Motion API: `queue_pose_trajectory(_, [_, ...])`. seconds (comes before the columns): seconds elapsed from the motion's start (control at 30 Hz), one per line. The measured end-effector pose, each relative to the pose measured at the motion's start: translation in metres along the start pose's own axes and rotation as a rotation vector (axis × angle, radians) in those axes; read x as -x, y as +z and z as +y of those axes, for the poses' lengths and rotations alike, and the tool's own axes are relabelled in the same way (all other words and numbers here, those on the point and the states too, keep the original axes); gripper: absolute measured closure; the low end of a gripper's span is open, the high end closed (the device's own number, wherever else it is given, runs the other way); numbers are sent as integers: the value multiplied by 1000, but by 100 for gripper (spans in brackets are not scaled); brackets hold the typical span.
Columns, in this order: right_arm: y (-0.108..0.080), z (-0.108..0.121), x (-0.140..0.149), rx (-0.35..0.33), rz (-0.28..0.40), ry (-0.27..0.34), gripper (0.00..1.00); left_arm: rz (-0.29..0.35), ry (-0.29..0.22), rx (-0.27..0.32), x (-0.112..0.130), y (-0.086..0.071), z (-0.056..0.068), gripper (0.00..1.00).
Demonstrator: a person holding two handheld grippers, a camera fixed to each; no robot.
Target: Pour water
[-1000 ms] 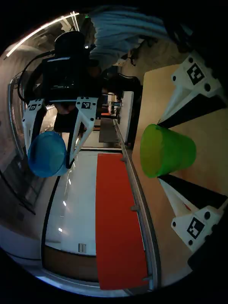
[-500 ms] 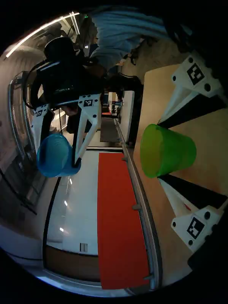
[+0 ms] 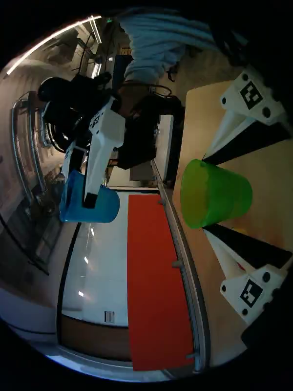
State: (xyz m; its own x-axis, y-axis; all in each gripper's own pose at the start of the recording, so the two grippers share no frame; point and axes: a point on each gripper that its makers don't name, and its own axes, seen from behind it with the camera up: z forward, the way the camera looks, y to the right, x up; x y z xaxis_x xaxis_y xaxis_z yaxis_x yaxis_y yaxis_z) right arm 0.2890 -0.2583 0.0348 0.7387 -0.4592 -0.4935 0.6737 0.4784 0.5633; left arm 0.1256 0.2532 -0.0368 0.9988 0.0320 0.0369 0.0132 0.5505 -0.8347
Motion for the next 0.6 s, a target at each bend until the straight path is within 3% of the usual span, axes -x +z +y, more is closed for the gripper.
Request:
queue_pose_trajectory(0.23, [-9,-12,-20,-47,45,345,10,4,-1,-9,-2,0,-2,16])
queue_pose_trajectory(0.37, [-14,-12,-29,-63,68,511,10,3,1,-15,-2,-1,-4,16])
queue_pose_trajectory(0.5, [-17,-17,-32,-89,74,599,10,2,5,-22,-3,-1,-5,16])
queue_pose_trajectory(0.6, [-17,-20,-31,-91,69,609,10,3,4,-25,-3,0,-6,16])
